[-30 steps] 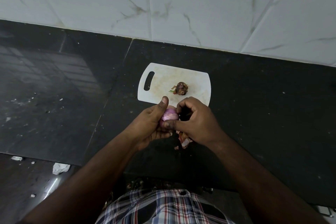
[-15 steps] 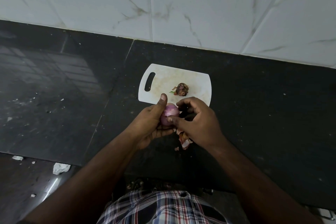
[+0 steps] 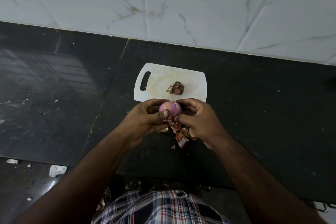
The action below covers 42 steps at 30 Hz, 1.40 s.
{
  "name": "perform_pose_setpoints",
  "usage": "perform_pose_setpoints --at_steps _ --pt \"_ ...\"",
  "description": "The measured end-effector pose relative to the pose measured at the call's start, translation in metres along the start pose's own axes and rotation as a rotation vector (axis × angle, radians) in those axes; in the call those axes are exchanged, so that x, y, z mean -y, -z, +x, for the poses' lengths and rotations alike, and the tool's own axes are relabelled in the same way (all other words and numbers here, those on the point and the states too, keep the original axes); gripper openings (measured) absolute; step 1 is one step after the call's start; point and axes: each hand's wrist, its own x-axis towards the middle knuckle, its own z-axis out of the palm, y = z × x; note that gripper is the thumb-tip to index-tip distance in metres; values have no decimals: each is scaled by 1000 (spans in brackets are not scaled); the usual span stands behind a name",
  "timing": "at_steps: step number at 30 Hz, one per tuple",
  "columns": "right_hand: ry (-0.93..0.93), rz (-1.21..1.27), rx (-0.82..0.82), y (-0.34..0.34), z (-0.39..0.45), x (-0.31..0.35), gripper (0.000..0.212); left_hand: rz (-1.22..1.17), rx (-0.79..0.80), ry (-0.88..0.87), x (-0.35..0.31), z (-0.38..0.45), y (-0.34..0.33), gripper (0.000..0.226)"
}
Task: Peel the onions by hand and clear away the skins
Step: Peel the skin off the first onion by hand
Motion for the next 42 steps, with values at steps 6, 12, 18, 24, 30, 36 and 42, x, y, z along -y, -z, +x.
perform_pose_setpoints --at_steps 6,12,18,24,30,36,42 --pt "7 5 -3 0 -1 5 45 112 -25 -99 2 1 -1 54" --pt "-7 24 -9 -1 -3 6 43 299 -84 -187 6 1 -3 49" --pt "-7 4 -44 -3 -3 3 43 460 -101 -277 7 -1 -9 44" --pt "4 -50 -62 -5 -4 3 43 429 -105 -257 11 -1 -10 45" --pt "33 -172 -76 -6 -6 3 46 319 -130 -208 13 -1 -12 45" --pt "-8 -85 -142 -2 -11 0 35 -75 -81 -86 17 0 -8 61" --pt "-117 17 -120 -4 -14 2 6 -116 -53 -81 19 0 -6 57"
